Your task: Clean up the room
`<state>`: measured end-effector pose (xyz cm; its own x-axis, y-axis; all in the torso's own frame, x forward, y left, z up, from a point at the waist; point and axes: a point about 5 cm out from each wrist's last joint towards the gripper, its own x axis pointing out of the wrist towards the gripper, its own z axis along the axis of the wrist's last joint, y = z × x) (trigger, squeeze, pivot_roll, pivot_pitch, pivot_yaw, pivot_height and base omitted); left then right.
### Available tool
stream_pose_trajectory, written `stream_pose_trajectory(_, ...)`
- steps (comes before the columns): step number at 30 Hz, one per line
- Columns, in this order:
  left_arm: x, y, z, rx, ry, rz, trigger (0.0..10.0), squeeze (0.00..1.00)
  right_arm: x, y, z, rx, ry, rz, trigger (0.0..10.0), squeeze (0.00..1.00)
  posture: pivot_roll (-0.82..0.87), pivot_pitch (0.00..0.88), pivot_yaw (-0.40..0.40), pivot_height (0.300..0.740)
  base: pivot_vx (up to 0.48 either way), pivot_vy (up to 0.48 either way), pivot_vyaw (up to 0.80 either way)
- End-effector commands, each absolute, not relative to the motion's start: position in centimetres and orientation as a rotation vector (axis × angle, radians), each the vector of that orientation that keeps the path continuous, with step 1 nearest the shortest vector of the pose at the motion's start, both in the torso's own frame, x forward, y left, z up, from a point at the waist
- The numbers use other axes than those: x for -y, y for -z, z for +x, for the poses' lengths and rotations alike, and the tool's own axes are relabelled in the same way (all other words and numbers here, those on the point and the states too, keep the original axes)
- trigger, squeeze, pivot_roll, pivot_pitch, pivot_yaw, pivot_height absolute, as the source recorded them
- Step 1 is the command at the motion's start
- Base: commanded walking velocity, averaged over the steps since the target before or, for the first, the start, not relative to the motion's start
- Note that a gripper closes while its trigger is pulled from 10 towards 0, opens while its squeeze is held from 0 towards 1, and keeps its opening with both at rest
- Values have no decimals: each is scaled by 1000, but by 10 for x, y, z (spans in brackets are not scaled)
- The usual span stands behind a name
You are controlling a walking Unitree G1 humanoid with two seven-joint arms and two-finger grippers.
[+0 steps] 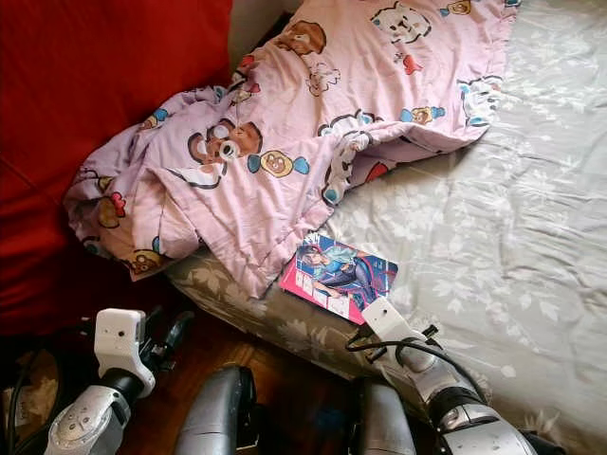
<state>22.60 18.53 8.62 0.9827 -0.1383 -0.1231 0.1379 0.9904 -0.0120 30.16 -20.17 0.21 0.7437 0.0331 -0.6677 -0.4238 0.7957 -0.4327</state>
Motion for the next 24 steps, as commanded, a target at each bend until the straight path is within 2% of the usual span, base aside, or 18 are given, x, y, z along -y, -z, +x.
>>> stream_pose_trajectory(1, -190, -78, 223, -166, 123, 17, 10000, 0, 200, 4, 296, -711, -281, -612, 0, 0, 156, 222, 68, 635, 0, 0, 0)
stream_pose_trajectory(7, -189, -75, 228, -163, 124, 13, 10000, 0, 202, 1, 299, -690, -256, -589, 0, 0, 135, 203, 68, 635, 0, 0, 0)
stream_pose_trajectory(10, -186, -74, 234, -152, 130, 8, 10000, 0, 207, 1, 296, -679, -215, -524, 0, 0, 121, 183, 65, 635, 0, 0, 0)
stream_pose_trajectory(17, -181, -69, 247, -141, 134, -6, 10000, 0, 218, 3, 289, -618, -82, -281, 0, 0, 58, 97, 44, 635, 0, 0, 0)
stream_pose_trajectory(24, -177, -63, 253, -128, 133, -19, 10000, 0, 226, 0, 275, -448, 53, -65, 0, 0, 21, 46, 34, 635, 0, 0, 0)
